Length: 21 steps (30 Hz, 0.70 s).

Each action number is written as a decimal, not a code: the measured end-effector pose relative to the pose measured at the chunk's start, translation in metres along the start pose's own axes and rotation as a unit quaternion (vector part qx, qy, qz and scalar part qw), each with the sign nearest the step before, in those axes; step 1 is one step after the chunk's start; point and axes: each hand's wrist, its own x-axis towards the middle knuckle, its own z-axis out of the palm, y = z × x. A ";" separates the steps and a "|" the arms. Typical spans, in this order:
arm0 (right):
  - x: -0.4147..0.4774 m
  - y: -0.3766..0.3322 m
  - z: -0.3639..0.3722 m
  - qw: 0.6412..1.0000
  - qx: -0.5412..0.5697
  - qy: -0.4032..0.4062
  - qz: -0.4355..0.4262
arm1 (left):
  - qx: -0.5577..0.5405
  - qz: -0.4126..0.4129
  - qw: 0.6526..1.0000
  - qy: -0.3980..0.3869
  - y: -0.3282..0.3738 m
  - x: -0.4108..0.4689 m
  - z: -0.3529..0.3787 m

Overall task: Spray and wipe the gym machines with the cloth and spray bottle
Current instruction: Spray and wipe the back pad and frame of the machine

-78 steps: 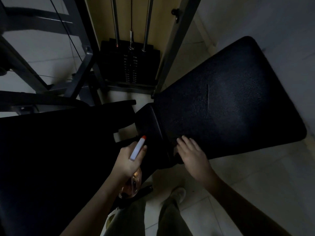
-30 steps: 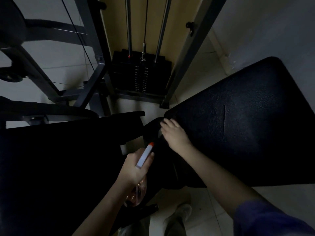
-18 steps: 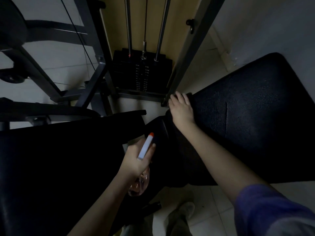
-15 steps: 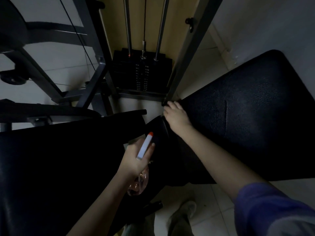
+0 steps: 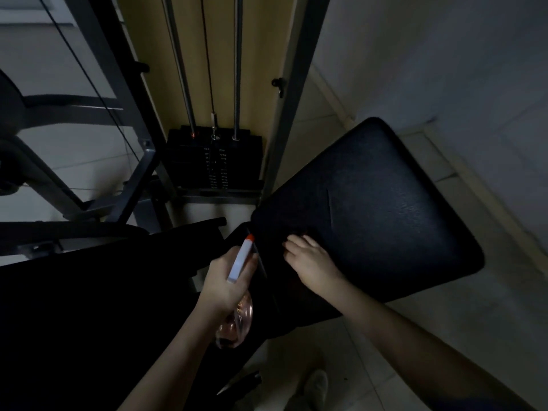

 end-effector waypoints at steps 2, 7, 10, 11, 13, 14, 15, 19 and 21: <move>-0.012 0.006 -0.016 0.997 0.010 0.065 0.048 | -0.004 0.003 1.000 0.006 0.012 -0.005 0.007; -0.040 0.035 -0.043 0.983 -0.002 0.138 0.120 | -0.022 0.011 1.000 0.018 0.043 -0.026 0.035; -0.049 0.045 -0.053 0.976 -0.021 0.163 0.139 | -0.033 0.009 0.999 0.017 0.055 -0.035 0.049; -0.057 0.050 -0.058 0.974 -0.025 0.174 0.143 | -0.035 0.012 0.999 0.023 0.060 -0.040 0.057; -0.069 0.065 -0.065 0.964 -0.030 0.224 0.139 | -0.043 0.023 0.998 0.036 0.073 -0.050 0.071; -0.076 0.073 -0.070 0.958 -0.024 0.248 0.138 | -0.047 0.026 0.998 0.042 0.079 -0.055 0.078; -0.085 0.081 -0.076 0.953 -0.019 0.270 0.138 | -0.051 0.030 0.997 0.052 0.085 -0.059 0.085; -0.113 0.107 -0.097 0.946 0.021 0.285 0.151 | -0.062 0.035 0.994 0.079 0.103 -0.074 0.115; -0.120 0.117 -0.105 0.945 0.088 0.275 0.156 | -0.071 0.037 0.993 0.088 0.110 -0.079 0.130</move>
